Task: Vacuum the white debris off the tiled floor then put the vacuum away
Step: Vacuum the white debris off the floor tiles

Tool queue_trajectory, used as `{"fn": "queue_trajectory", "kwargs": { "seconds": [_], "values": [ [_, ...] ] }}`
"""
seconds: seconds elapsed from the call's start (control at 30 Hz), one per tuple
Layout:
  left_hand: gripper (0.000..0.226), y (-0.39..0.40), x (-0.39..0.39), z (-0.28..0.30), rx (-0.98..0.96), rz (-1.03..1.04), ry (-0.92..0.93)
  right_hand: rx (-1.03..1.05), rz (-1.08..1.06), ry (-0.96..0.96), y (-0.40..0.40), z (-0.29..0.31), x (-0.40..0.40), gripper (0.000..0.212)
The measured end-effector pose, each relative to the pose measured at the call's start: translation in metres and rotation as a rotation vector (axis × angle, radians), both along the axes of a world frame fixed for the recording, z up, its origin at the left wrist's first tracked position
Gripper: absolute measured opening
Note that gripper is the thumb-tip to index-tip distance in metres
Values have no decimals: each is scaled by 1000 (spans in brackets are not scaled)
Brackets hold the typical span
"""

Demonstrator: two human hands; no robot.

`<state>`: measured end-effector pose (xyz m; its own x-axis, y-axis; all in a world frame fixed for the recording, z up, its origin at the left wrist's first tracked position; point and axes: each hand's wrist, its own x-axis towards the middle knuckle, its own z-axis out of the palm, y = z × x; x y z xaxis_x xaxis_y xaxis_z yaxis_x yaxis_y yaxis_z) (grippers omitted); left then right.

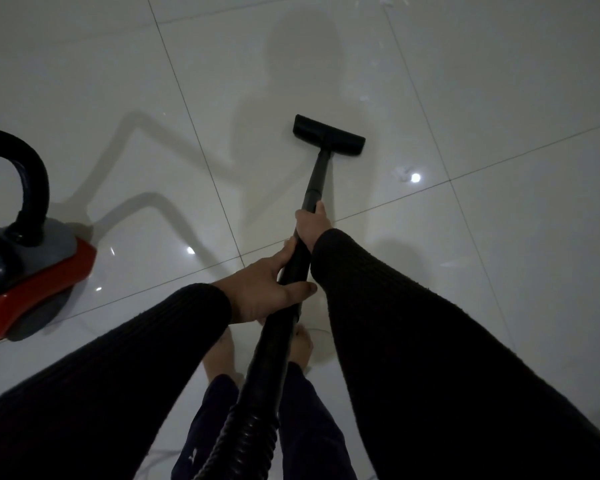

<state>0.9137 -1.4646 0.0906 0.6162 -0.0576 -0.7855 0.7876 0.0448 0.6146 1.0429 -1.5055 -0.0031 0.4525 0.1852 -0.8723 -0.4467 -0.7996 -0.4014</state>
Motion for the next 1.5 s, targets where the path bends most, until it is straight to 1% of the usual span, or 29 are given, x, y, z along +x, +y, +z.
{"fn": "queue_trajectory", "kwargs": {
  "seconds": [0.17,0.3,0.5,0.77,0.9,1.07,1.2,1.33,1.5],
  "values": [
    [78,6,-16,3,4,-57,6,14,-141,70,3,2,-23,65],
    [78,4,-31,0,2,-82,22,15,-195,101,-2,-1,-42,66],
    [78,2,-49,-2,-29,-118,26,9,-211,59,-13,-6,-62,66],
    [81,7,-61,4,-51,-206,44,11,-317,68,-21,-6,-83,63],
    [82,-1,-57,4,-54,-264,45,-4,-339,63,-33,-8,-84,67],
    [79,-18,-47,8,-40,-319,32,-5,-427,48,-56,-7,-70,67],
    [81,-34,-39,15,-29,-332,52,97,-454,39,-79,2,-65,60],
    [84,-44,-41,19,-33,-352,74,8,-398,69,-91,8,-70,65],
    [83,-56,-38,18,-42,-377,80,14,-484,111,-97,6,-77,71]
  ]
}}
